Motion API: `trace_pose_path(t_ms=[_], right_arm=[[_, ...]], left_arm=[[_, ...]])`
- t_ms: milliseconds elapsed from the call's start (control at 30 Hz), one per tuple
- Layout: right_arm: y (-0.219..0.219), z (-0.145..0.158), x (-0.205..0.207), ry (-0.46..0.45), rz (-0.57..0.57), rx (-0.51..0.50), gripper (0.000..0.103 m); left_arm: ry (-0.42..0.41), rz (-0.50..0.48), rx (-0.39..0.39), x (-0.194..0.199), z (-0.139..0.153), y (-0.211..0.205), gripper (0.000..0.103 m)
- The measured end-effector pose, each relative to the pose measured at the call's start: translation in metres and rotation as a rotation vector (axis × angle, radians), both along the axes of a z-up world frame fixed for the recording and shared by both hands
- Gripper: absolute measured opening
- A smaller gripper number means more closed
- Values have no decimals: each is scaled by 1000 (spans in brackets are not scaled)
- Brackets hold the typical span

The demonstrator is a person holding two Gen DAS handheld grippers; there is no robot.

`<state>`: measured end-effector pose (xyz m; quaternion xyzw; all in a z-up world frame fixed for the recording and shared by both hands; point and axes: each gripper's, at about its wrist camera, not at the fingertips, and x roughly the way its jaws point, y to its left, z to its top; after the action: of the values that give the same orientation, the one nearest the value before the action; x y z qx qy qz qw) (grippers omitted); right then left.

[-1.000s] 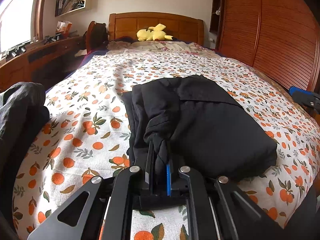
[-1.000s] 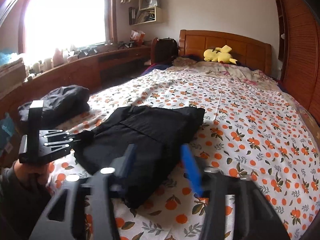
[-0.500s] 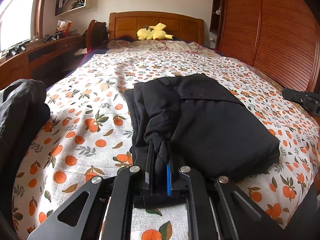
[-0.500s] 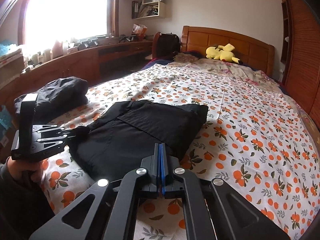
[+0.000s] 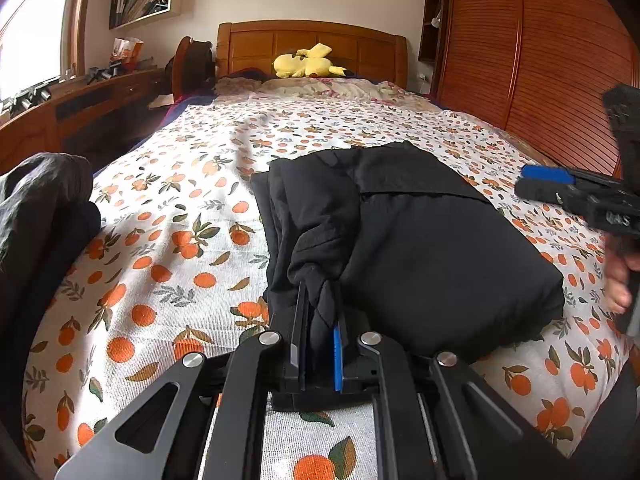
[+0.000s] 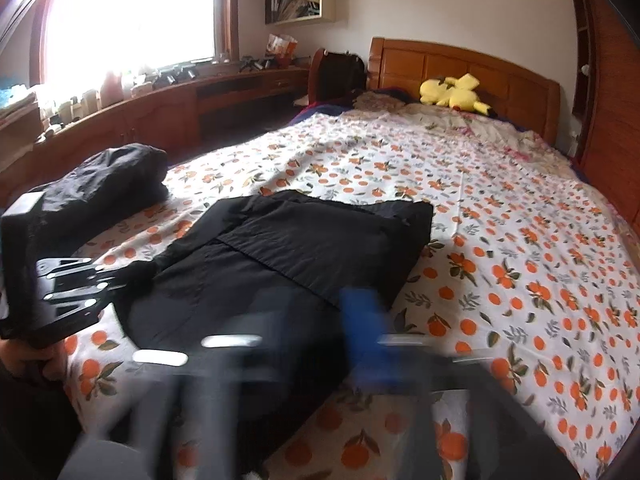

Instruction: Fold large clothes

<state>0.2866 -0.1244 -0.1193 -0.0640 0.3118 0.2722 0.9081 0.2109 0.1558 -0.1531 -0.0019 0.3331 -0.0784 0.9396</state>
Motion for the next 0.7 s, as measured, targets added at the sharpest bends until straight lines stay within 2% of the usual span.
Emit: trace_pose_path(t_ms=[100,333,500,600,633,667,700], right_arm=[[7,-9,26,16,-2,-37,96],[6,-33,104,110,-36,-48,96],[6,-56,149,230,-42,-24,96],[7,-67,159,272,-35,-23,96],[7,-68,160,276,-34,-19,96],[6,-69,161,282,-30,-14,96],[5,-70,161,287,-26,-11,96]], left_arm=[[2,-2,2,0,-1,1,11],[11,-11,-9,-1,-6,5,11],[5,-10,-9,-5,-3,3,13],[-6,18,14,-11,3,4,26],[-10,41,34,-14,6,4,41],[-17,59,47,-17,9,5,62],[-21,65,48,-18,12,5,74]])
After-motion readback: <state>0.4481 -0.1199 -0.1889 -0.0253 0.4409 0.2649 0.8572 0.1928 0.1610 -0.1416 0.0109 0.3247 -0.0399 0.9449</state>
